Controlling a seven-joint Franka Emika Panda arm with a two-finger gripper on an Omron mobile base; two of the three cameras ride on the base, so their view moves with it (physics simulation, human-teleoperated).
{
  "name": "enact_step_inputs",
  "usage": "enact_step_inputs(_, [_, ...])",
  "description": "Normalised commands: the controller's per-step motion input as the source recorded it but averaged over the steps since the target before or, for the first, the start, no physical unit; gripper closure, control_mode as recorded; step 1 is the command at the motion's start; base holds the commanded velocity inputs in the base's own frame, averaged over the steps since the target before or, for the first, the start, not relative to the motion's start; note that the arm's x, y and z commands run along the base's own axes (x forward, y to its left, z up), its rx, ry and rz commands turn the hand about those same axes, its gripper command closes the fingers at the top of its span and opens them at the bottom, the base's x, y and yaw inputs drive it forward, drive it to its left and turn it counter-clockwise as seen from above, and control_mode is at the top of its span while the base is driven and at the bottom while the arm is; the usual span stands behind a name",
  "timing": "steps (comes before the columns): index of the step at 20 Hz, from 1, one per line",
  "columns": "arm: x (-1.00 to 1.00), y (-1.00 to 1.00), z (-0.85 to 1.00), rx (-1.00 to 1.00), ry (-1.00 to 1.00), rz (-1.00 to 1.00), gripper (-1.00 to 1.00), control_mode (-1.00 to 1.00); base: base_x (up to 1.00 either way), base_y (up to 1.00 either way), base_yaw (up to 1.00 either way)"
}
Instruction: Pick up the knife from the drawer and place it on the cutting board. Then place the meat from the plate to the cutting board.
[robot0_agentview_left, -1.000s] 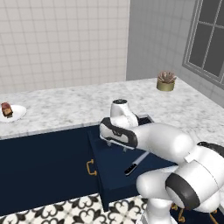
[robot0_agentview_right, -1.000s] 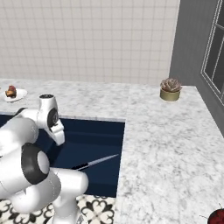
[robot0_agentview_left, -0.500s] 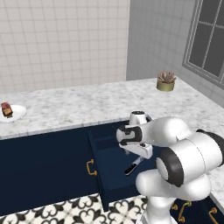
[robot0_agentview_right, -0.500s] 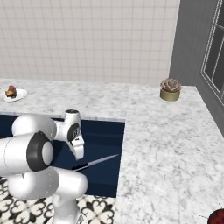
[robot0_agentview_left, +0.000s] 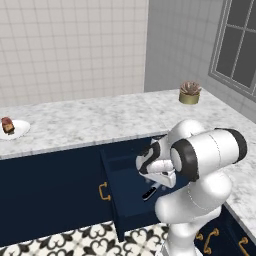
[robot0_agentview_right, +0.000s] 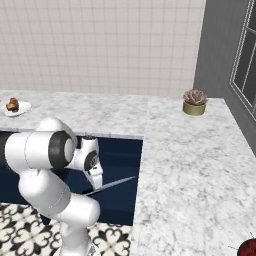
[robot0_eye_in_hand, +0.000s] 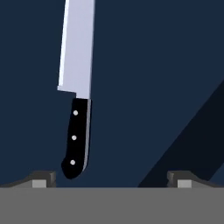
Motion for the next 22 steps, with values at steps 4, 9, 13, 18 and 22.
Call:
enact_step_inputs(4, [0.11,0.00,-0.53,0.00,-0.03,0.00,-1.00,-1.00,0.00,0.00,0.00])
enact_step_inputs(9, [0.09,0.00,-0.33,0.00,-0.02,0.00,-1.00,-1.00,0.00,0.00,0.00])
enact_step_inputs(13, [0.27,0.00,-0.33,0.00,-0.07,0.00,-1.00,-1.00,0.00,0.00,0.00])
enact_step_inputs(18, [0.28,0.00,-0.10,0.00,0.00,0.00,-1.00,-1.00,0.00,0.00,0.00])
enact_step_inputs(22, [0.21,0.02,-0.14,0.00,0.00,0.00,-1.00,-1.00,0.00,0.00,0.00])
